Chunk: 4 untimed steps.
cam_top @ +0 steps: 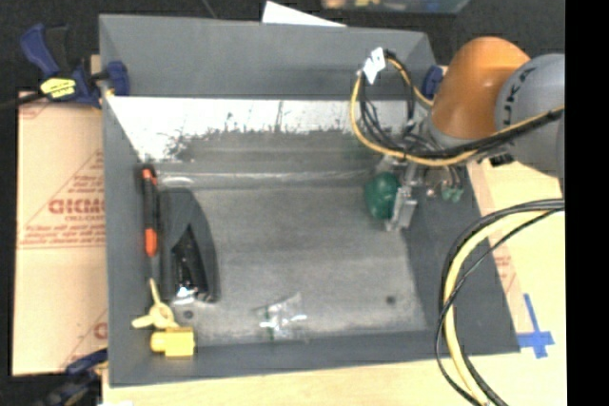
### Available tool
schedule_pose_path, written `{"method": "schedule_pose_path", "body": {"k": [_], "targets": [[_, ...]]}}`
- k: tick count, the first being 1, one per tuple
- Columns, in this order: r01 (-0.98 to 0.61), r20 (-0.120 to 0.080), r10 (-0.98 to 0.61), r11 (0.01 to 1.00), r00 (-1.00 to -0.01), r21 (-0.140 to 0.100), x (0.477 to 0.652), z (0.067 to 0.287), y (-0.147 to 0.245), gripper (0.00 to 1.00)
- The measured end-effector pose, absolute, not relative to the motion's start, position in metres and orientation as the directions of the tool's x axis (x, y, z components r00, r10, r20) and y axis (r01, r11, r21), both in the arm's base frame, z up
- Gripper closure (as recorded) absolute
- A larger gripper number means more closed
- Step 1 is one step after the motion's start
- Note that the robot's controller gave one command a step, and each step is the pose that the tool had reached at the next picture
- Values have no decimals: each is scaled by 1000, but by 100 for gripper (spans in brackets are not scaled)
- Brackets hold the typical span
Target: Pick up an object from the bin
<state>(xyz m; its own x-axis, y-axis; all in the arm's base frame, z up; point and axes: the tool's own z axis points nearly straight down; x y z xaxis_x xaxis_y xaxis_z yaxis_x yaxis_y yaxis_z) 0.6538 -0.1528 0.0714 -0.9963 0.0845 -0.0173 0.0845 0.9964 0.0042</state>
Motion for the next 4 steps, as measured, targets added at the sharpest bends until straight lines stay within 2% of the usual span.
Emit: {"method": "schedule_pose_path", "body": {"k": [1,2,3,4], "targets": [[-176,-22,-176,984,-984,-10,654,72,-158,100],[-176,-22,-176,984,-984,-10,654,73,-158,100],[-176,-16,-176,984,-984,-7,652,104,-157,100],[-175,-26,-175,984,-984,-12,655,129,-158,100]]}}
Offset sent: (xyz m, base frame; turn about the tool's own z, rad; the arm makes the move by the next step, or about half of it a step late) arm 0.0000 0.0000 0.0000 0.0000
